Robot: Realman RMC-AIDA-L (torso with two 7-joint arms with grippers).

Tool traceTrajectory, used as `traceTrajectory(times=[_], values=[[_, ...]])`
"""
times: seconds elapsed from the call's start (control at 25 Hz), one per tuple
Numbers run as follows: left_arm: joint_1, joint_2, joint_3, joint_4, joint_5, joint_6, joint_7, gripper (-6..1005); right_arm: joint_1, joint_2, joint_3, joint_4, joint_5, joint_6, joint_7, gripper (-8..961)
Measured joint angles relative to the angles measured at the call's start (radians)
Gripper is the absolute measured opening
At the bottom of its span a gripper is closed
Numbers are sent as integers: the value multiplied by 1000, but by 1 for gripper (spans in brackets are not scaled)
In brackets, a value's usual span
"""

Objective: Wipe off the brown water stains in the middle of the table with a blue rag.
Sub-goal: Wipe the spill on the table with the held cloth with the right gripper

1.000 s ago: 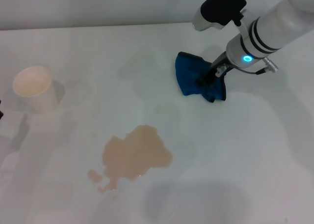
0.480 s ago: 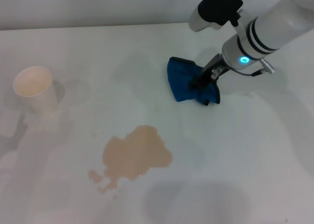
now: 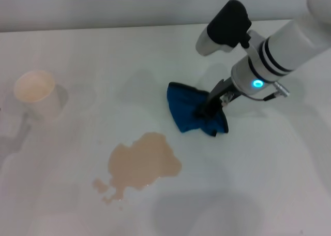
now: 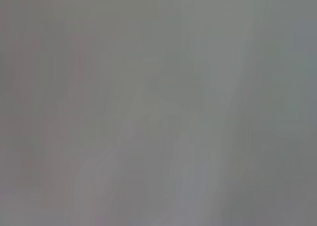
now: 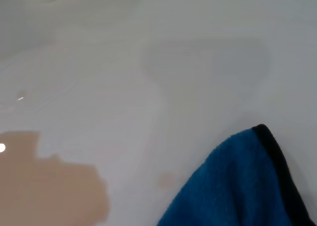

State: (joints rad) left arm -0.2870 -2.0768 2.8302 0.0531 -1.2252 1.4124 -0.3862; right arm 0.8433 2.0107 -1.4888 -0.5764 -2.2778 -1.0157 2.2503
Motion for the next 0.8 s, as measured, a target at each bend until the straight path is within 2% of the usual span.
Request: traceTrajectory(times=[0.16, 0.28, 0.68, 0.8], values=[[-14, 1, -1, 1, -53, -1, 0, 893, -68, 8, -58, -102, 37, -37, -14, 136], [-22, 1, -1, -5, -97, -3, 0, 893, -92, 9, -104, -142, 82, -62, -16, 131], [-53, 1, 0, -2, -162, -49, 0, 893, -92, 17, -320, -171, 283, -33, -16, 115], [-65, 1, 0, 2, -178, -70, 0, 893, -96, 18, -339, -179, 310, -39, -16, 115]])
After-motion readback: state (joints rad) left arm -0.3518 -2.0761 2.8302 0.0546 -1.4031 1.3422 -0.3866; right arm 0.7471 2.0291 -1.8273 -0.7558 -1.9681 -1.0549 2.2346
